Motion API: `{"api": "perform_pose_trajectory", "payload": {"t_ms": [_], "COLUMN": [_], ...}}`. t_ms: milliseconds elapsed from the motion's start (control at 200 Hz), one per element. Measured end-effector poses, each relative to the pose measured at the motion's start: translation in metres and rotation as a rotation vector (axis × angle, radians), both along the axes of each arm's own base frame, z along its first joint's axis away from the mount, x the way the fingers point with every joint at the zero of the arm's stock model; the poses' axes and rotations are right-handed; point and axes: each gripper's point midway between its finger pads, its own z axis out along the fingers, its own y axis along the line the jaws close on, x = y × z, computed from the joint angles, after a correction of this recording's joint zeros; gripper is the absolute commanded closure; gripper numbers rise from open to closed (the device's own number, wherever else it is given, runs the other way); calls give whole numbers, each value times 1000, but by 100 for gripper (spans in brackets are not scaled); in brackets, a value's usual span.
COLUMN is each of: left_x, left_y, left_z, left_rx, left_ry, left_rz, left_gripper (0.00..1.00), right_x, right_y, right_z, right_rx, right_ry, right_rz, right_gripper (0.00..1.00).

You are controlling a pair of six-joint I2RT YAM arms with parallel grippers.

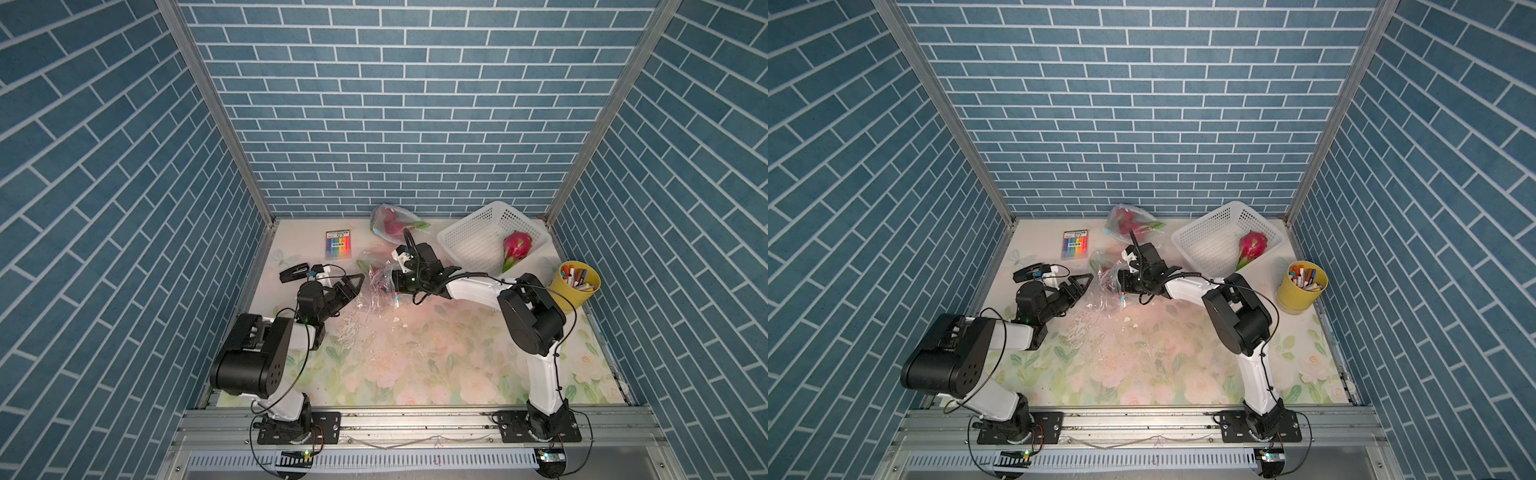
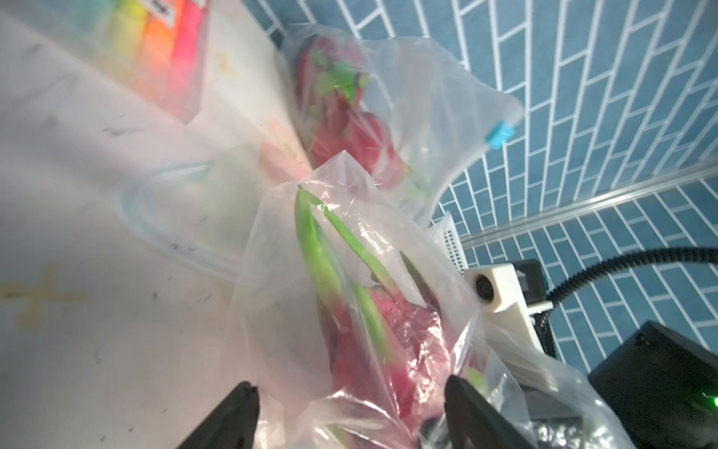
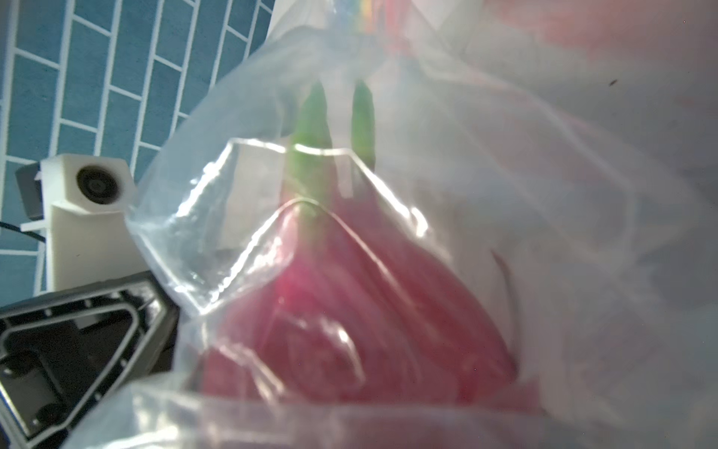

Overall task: Open the zip-top bag and take out the dragon fruit
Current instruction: Pick up the dragon fruit from the zipper food storage bag.

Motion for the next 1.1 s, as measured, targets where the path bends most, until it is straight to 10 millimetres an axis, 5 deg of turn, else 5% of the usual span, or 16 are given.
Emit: {"api": "perform_pose_trajectory", "payload": {"t_ms": [275, 380, 450, 580, 950, 1100], "left_x": [-10, -18, -21, -20, -11, -2], "left_y": [-27, -49, -66, -85, -85, -69], "left_z": [27, 28, 30, 41, 45, 44], "left_rx": [-121, -188, -227, -275, -113, -24], "left_ry": [-97, -98, -97, -122, -176, -180], "left_rz": [-163, -254, -318, -385, -388, -312], "left_gripper": [7, 14, 34, 100, 100, 100], "right_x": [1, 3, 2, 1, -4, -10], "right_y": [-50, -59, -59, -60, -82, -87], "right_z": [47, 55, 58, 59, 61, 65], "right_rx": [16, 15, 17, 16, 4, 1], "right_ry": [-65, -77, -87, -93, -101, -96], "right_rz": [-32, -43, -39, -36, -84, -84], "right_gripper": [16, 16, 16, 15, 13, 12]}}
